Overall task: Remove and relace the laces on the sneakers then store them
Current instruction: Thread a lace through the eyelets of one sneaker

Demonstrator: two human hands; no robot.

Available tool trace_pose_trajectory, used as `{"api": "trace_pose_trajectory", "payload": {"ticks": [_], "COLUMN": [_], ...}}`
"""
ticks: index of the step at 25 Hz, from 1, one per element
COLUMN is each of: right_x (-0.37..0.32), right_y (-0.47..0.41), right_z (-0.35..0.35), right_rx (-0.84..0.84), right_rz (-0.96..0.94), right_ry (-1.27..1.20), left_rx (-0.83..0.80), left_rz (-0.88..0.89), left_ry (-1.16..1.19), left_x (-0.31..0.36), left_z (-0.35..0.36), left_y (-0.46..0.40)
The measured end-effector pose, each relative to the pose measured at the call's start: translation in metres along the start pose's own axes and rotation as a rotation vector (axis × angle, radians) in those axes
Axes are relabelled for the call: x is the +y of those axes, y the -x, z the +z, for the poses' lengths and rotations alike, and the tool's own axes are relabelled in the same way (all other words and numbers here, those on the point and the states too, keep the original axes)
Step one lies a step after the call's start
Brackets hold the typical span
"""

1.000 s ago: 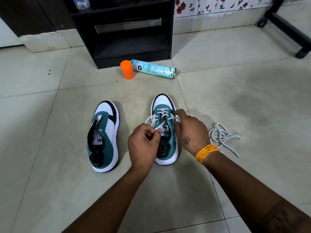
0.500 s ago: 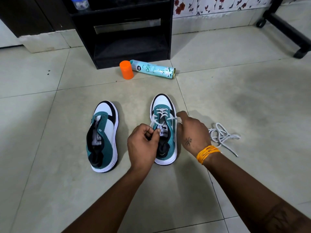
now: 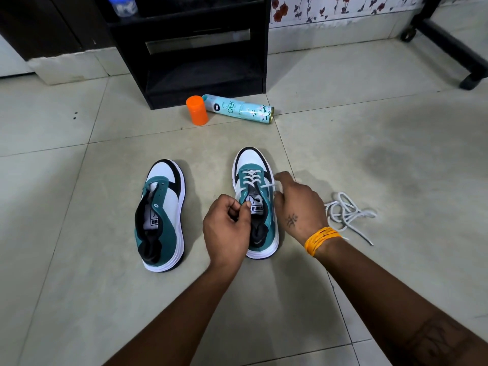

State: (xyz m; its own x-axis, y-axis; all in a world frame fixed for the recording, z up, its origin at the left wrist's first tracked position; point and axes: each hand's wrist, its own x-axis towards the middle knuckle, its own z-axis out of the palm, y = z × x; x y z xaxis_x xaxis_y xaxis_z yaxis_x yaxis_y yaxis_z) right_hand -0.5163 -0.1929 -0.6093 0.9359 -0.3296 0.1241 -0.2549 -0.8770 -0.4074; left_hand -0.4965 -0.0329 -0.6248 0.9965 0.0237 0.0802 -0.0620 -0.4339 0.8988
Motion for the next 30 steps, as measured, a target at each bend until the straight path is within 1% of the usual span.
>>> {"api": "trace_pose_trajectory", "payload": {"ticks": [2, 3, 7, 9, 13, 15, 19, 21, 23, 26, 28, 30], "right_x": [-0.008, -0.008, 0.006, 0.007, 0.007, 0.004, -0.01, -0.019, -0.03, -0.042, -0.044, -0.045], "right_y": [-0.003, -0.003, 0.0, 0.002, 0.0, 0.001, 0.007, 0.01, 0.012, 0.012, 0.012, 0.013], "right_z": [-0.002, -0.001, 0.005, 0.007, 0.001, -0.006, -0.021, -0.031, -0.041, -0.054, -0.061, -0.066], "right_rx": [0.012, 0.022, 0.049, 0.036, 0.098, 0.113, 0.141, 0.154, 0.159, 0.182, 0.188, 0.177], "right_rz": [-0.1, -0.106, -0.008, 0.003, 0.012, 0.047, 0.14, 0.138, 0.103, 0.041, 0.029, 0.057], "right_ry": [0.016, 0.025, -0.026, -0.034, -0.107, -0.198, -0.401, -0.529, -0.629, -0.733, -0.801, -0.879], "left_rx": [0.002, 0.006, 0.011, 0.004, 0.005, -0.001, 0.019, -0.024, -0.119, -0.216, -0.24, -0.246], "left_rz": [0.008, 0.009, 0.028, 0.021, 0.013, 0.056, 0.211, 0.304, 0.355, 0.361, 0.367, 0.385], "left_ry": [-0.013, -0.014, -0.006, 0.0, 0.0, -0.028, -0.097, -0.157, -0.2, -0.124, -0.053, -0.008], "left_x": [0.0, 0.0, 0.001, 0.0, 0.0, 0.001, 0.017, 0.03, 0.046, 0.063, 0.068, 0.071], "left_z": [0.002, 0.003, 0.007, 0.008, 0.005, 0.002, -0.002, -0.003, -0.002, -0.002, -0.005, -0.011], "left_y": [0.001, 0.003, 0.005, 0.004, 0.003, 0.001, -0.007, -0.014, -0.021, -0.03, -0.033, -0.033]}}
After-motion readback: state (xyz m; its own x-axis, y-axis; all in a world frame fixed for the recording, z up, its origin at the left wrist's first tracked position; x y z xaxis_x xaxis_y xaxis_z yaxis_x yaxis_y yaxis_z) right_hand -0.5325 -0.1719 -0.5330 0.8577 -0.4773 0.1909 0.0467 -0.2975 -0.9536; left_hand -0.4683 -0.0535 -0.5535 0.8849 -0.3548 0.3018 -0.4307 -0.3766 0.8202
